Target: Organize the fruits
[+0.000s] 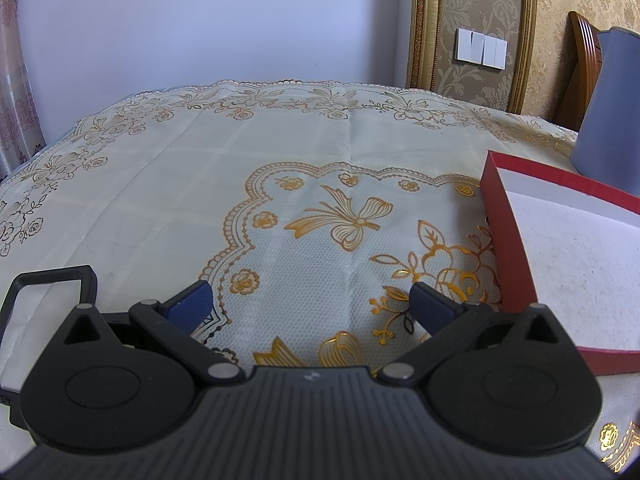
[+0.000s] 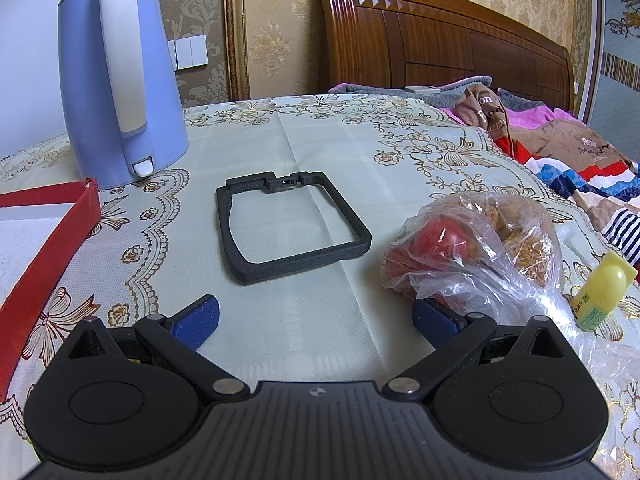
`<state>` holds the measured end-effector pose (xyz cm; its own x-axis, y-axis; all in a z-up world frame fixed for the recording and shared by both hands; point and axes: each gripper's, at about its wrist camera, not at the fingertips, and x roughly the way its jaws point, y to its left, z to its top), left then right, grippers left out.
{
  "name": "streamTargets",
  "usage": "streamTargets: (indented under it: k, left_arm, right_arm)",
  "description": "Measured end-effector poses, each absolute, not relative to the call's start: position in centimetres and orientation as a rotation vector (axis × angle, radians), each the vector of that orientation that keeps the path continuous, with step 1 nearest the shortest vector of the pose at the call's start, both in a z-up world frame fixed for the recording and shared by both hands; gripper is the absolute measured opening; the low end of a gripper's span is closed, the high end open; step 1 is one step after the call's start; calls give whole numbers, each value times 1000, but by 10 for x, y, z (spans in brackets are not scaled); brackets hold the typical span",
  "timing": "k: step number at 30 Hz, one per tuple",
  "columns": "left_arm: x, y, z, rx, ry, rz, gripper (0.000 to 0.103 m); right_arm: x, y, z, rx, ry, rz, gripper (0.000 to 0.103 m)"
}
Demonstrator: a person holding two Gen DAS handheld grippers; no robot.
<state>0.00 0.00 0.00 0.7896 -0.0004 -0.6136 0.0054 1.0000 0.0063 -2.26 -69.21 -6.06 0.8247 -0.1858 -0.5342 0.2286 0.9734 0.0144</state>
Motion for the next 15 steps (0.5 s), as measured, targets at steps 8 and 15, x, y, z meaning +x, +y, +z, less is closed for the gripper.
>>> streamTargets:
  k: [8, 15]
  left_arm:
    - [0, 0, 0, 8, 661, -3, 103]
    - [0, 0, 0, 8, 661, -3, 103]
  right_arm:
    - [-22, -692, -61, 79, 559, -221, 103]
    - [-24, -693, -61, 81, 571, -208, 103]
